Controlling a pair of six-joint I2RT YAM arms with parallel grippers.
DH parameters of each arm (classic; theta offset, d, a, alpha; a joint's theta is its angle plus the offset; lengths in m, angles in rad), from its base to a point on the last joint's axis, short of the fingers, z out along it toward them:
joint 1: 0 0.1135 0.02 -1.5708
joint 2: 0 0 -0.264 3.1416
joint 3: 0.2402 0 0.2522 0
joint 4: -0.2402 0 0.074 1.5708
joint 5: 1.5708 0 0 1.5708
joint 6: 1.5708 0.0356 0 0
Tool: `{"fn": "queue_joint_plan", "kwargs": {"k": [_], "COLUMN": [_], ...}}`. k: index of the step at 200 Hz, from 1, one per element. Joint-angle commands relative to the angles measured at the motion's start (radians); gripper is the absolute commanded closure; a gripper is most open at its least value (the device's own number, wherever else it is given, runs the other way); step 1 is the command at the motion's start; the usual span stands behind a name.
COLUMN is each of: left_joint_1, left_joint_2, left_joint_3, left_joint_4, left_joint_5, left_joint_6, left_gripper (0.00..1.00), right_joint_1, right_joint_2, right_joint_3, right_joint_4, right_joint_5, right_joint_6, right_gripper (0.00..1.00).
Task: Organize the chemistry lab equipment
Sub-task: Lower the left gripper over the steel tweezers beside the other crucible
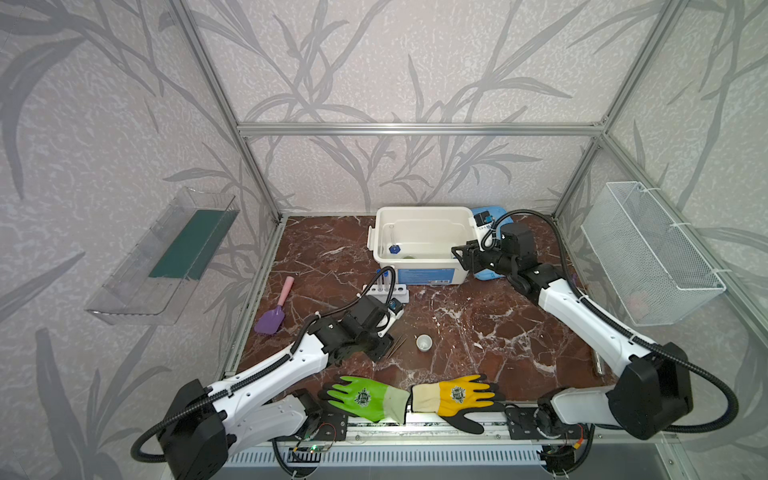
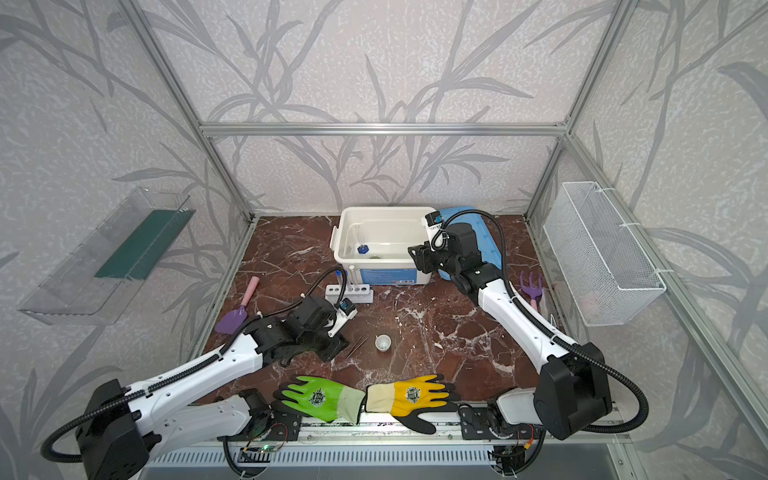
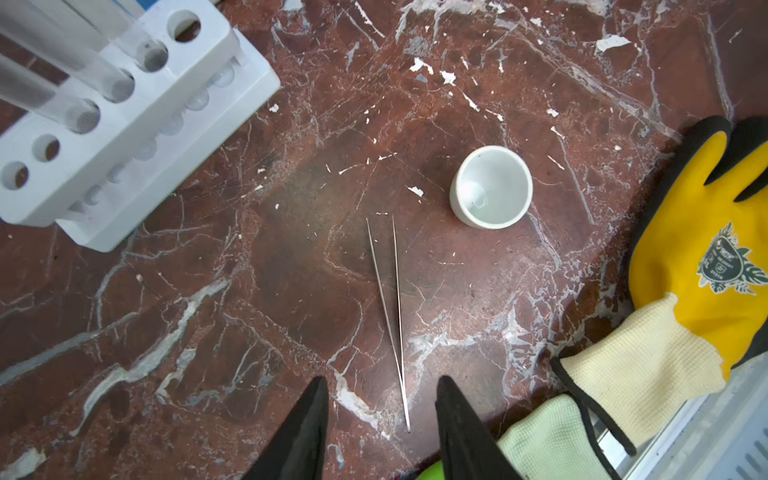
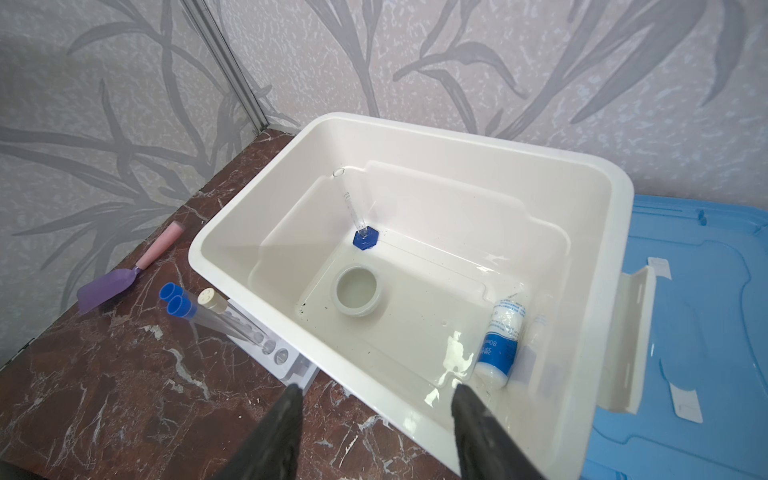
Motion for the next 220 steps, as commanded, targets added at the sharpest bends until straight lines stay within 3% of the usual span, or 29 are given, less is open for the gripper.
{"fn": "queue_joint_plan", "kwargs": {"k": [1,30,68,112,179,220], "left_joint_1": [-0.059,-0.111,-0.116,-0.117,-0.166,-0.166], "left_joint_2": [0.012,0.039,0.033,0.052,0.232,0.250], "left_joint_3": [-0.003,-0.072,-0.168,-0.188,-0.131,-0.126], "left_joint_4": [-0.006,0.055,0.121,0.147,0.166,0.173], "left_joint_5": [-0.058,-0.161,-0.149,-0.133,-0.087,-0.100], "left_joint_6": [-0.164,-0.325,-0.424,-0.400,-0.354,-0.365], "left_gripper": [0.56,0.57,0.57,0.57,0.58,0.68], "right_joint_1": [0.003,0.003,0.003,0.003,0.003,0.003], "right_joint_2": [-0.021,0.002,0.013,0.007,0.015,0.018], "right_joint_3": [0.001,0.005,0.013,-0.001,-0.002,-0.003], "right_joint_4": [-0.004,0.009,0.012,0.022,0.024,0.026], "right_joint_5": [0.011,0.000,-0.023,-0.023,-0.020,-0.017], "right_joint_6": [-0.020,-0.023,-0.019,-0.009,-0.013,-0.015], "right_gripper": [0.42,0.42,0.42,0.42,0.42,0.43]}}
